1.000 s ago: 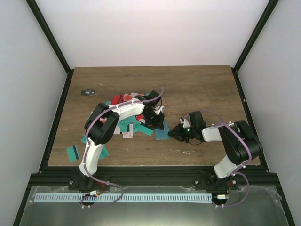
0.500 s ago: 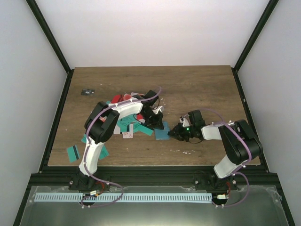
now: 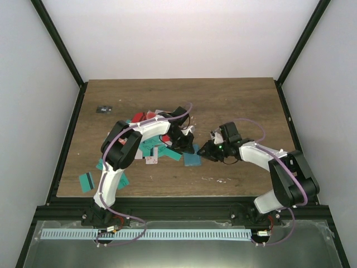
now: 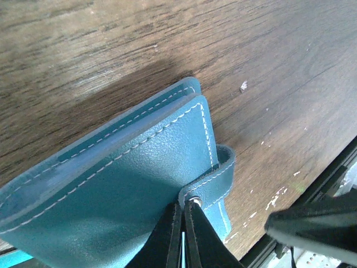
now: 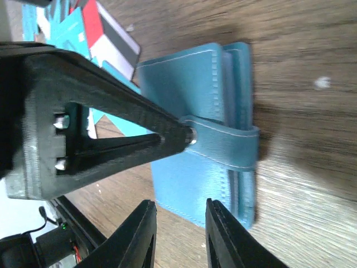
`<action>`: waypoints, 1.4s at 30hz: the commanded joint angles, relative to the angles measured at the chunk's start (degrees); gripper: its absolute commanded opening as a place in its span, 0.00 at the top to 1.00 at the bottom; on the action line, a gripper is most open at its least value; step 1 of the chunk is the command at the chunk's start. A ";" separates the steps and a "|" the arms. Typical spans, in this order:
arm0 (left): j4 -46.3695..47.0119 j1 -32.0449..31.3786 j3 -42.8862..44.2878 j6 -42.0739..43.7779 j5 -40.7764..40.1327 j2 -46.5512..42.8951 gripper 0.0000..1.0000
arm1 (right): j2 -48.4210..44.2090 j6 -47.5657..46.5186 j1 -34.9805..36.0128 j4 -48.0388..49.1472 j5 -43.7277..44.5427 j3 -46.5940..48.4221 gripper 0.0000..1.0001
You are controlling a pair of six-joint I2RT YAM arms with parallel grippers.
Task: Put the credit cards into the card holder
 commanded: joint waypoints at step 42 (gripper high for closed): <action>-21.03 -0.08 -0.51 3.98 -42.78 11.11 0.96 | 14.62 4.58 2.75 -0.72 9.73 -8.25 0.99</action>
